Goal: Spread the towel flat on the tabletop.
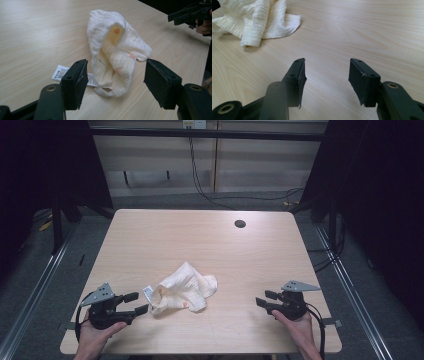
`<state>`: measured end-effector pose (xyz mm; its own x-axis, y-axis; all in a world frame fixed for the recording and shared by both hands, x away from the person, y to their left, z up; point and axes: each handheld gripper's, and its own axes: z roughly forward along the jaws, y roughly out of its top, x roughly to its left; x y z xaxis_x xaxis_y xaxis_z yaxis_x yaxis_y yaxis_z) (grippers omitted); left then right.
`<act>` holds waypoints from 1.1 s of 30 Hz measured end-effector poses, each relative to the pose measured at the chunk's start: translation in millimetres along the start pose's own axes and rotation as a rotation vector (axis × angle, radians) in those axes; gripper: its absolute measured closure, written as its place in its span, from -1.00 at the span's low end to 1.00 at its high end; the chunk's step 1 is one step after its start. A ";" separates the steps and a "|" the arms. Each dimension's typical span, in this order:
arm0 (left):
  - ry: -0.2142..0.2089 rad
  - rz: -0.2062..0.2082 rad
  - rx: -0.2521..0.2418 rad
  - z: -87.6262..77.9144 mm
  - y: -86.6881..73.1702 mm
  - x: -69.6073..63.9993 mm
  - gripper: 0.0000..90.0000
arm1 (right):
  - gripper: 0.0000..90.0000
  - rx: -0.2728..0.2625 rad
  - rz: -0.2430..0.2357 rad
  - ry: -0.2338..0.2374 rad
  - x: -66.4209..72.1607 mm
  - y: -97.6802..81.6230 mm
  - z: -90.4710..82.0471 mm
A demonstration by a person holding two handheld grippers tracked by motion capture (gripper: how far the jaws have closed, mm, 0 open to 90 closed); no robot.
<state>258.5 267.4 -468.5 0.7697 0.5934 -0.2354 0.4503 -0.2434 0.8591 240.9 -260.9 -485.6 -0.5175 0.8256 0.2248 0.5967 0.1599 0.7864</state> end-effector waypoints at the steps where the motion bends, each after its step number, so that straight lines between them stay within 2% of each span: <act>1: 0.016 0.000 0.000 0.1 0.2 0.8 -0.23 | 0.05 -0.001 0.004 0.001 -0.2 0.5 0.8; 5: 0.034 -0.021 -0.009 -2.4 -0.4 3.8 -0.28 | 0.05 0.002 0.006 0.015 0.1 3.6 3.7; 8: 0.038 -0.024 -0.016 -4.6 -0.4 6.3 -0.34 | 0.04 0.009 -0.013 0.020 3.2 7.1 6.4; 11: 0.042 -0.020 -0.019 -5.6 1.1 8.0 -0.36 | 0.00 0.020 -0.012 0.034 5.3 9.2 8.8; 13: 0.050 -0.008 -0.012 -6.6 2.1 8.8 -0.36 | -0.02 0.033 -0.030 0.064 14.9 16.6 13.0; 14: 0.050 -0.008 -0.012 -6.6 2.1 8.8 -0.36 | -0.02 0.033 -0.030 0.064 14.9 16.6 13.0; 15: 0.042 -0.010 -0.010 -6.7 2.3 9.1 -0.36 | -0.04 0.037 -0.053 0.082 23.5 21.1 15.9; 21: 0.017 -0.022 0.001 -4.1 3.9 8.5 -0.31 | -0.04 0.055 -0.116 0.143 43.7 37.6 30.9; 23: 0.002 -0.019 0.009 -3.1 4.1 6.5 -0.23 | 0.00 0.048 -0.118 0.174 49.1 45.2 35.6; 28: -0.013 -0.022 0.019 -1.1 3.9 4.0 -0.15 | 0.10 0.045 -0.140 0.213 59.7 56.4 45.5; 29: -0.006 -0.018 0.024 0.4 5.0 4.3 -0.11 | 0.13 0.060 -0.166 0.228 66.5 60.9 52.2; 32: -0.007 -0.024 0.017 2.9 6.3 4.5 -0.07 | 0.20 0.058 -0.172 0.254 73.0 65.5 60.1; 33: -0.011 -0.015 0.018 4.4 6.3 4.3 -0.07 | 0.25 0.063 -0.192 0.272 77.9 69.5 67.8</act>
<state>266.6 265.0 -466.1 0.7678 0.5884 -0.2535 0.4699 -0.2482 0.8471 283.7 -148.8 -452.4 -0.7640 0.6036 0.2279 0.5046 0.3389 0.7940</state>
